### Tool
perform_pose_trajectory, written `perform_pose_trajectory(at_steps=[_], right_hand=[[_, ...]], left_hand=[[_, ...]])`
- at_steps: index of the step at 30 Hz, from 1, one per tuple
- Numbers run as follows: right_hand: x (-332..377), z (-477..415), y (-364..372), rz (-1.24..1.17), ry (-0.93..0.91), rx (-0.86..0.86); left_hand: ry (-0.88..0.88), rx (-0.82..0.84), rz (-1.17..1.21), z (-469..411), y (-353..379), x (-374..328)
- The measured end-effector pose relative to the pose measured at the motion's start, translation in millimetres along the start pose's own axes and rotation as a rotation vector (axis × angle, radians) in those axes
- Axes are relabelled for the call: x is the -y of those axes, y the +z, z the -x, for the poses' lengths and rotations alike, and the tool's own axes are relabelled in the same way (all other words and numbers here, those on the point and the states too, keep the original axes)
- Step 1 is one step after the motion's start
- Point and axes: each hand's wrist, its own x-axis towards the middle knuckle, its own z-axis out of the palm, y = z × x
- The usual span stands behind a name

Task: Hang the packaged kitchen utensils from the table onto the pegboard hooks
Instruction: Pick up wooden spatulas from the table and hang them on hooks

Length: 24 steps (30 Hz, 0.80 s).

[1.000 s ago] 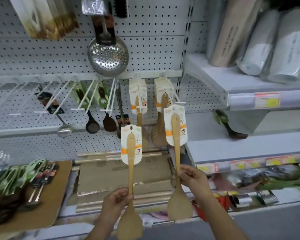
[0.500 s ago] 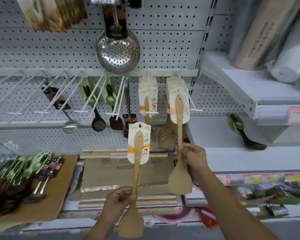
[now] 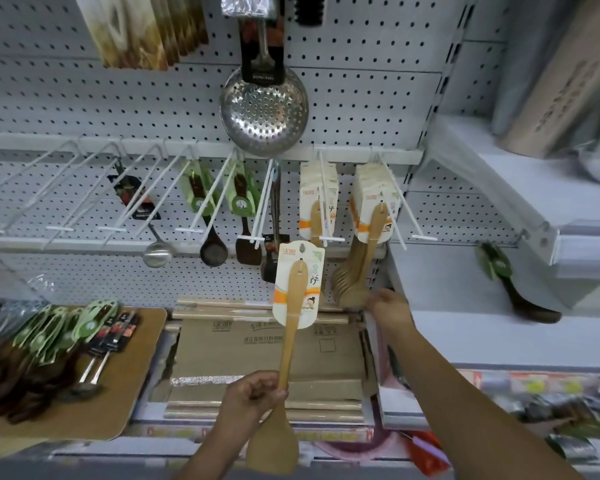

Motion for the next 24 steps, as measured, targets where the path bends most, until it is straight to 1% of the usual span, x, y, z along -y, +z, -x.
perform_pose_trajectory(at_steps=[2, 4, 7, 9, 12, 15, 24], right_hand=[[15, 15, 2, -0.189, -0.016, 0.066], [35, 38, 5, -0.297, -0.088, 0.166], [63, 69, 9, -0.353, -0.177, 0.309], [74, 83, 13, -0.308, -0.228, 0.356], [78, 95, 18, -0.287, -0.271, 0.353], [75, 103, 19, -0.330, -0.275, 0.331], [67, 114, 12, -0.326, -0.298, 0.316]], left_hand=[[-0.008, 0.000, 0.022, -1, 6, -2], [-0.002, -0.002, 0.030, -2, 11, -5], [0.020, 0.018, 0.026, -5, 20, -8], [0.029, 0.041, 0.017, -5, 25, -11], [0.040, 0.053, 0.007, -3, 33, -12], [0.047, 0.065, 0.004, 2, 38, -11], [0.059, 0.081, 0.009, 16, 39, -9]])
